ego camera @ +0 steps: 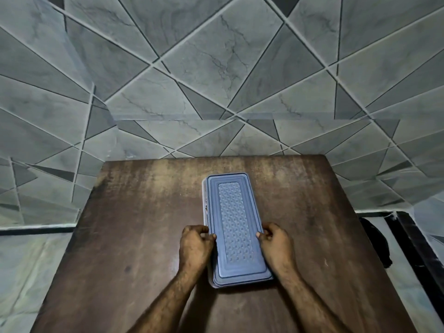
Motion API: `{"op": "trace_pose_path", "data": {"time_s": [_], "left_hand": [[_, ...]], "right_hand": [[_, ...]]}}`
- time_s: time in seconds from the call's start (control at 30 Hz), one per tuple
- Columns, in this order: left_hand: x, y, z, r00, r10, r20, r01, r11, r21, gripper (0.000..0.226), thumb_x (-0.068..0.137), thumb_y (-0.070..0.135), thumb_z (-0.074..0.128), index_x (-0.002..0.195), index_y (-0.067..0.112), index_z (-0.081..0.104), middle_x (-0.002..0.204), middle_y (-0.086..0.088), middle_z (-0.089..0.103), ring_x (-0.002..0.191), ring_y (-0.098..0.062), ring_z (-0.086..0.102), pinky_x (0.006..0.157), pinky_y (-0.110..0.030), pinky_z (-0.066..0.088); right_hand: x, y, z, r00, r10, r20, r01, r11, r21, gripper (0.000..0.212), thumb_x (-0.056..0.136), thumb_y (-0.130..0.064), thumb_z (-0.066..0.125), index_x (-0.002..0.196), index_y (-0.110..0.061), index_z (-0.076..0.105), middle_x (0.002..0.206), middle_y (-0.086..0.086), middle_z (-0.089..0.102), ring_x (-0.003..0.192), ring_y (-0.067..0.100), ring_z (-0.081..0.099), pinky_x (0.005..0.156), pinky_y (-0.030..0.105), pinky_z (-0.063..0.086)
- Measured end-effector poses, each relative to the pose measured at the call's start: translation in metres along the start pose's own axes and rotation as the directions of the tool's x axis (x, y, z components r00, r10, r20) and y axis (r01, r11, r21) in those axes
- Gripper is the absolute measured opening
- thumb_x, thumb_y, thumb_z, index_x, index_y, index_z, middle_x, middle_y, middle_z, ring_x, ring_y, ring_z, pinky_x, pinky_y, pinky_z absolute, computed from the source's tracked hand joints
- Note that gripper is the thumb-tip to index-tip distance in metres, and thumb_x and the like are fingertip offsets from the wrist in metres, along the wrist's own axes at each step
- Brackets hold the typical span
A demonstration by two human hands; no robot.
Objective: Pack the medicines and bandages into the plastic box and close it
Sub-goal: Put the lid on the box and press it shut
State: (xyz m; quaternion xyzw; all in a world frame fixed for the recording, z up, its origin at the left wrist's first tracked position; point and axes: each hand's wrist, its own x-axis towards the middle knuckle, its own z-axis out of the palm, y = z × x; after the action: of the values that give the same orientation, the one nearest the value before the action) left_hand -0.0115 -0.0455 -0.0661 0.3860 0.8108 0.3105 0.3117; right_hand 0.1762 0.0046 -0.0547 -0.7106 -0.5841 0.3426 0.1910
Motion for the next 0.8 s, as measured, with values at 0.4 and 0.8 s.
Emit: {"op": "trace_pose_path", "data": {"time_s": [0.4,0.8], "left_hand": [[0.0,-0.012,-0.008,0.996,-0.086,0.03,0.088,0.993,-0.073,0.032,0.083,0.022,0.07,0.114,0.014,0.07,0.113,-0.001,0.072,0.094,-0.008,0.06,0.083,-0.017,0.038],[0.003,-0.012,-0.009,0.991,-0.097,0.09,0.105,0.991,-0.079,0.035,0.078,0.024,0.073,0.113,0.019,0.072,0.109,0.003,0.074,0.1,-0.012,0.068,0.095,-0.028,0.051]], "right_hand": [[-0.001,-0.001,0.012,0.999,-0.034,0.018,0.034,0.999,0.005,0.03,0.082,-0.013,0.067,0.112,-0.009,0.068,0.102,0.013,0.072,0.093,0.027,0.066,0.083,0.031,0.052],[0.0,0.002,0.01,0.999,-0.014,0.04,0.014,1.0,0.001,0.033,0.085,-0.015,0.065,0.118,-0.009,0.066,0.11,0.01,0.071,0.099,0.022,0.066,0.08,0.019,0.044]]}}
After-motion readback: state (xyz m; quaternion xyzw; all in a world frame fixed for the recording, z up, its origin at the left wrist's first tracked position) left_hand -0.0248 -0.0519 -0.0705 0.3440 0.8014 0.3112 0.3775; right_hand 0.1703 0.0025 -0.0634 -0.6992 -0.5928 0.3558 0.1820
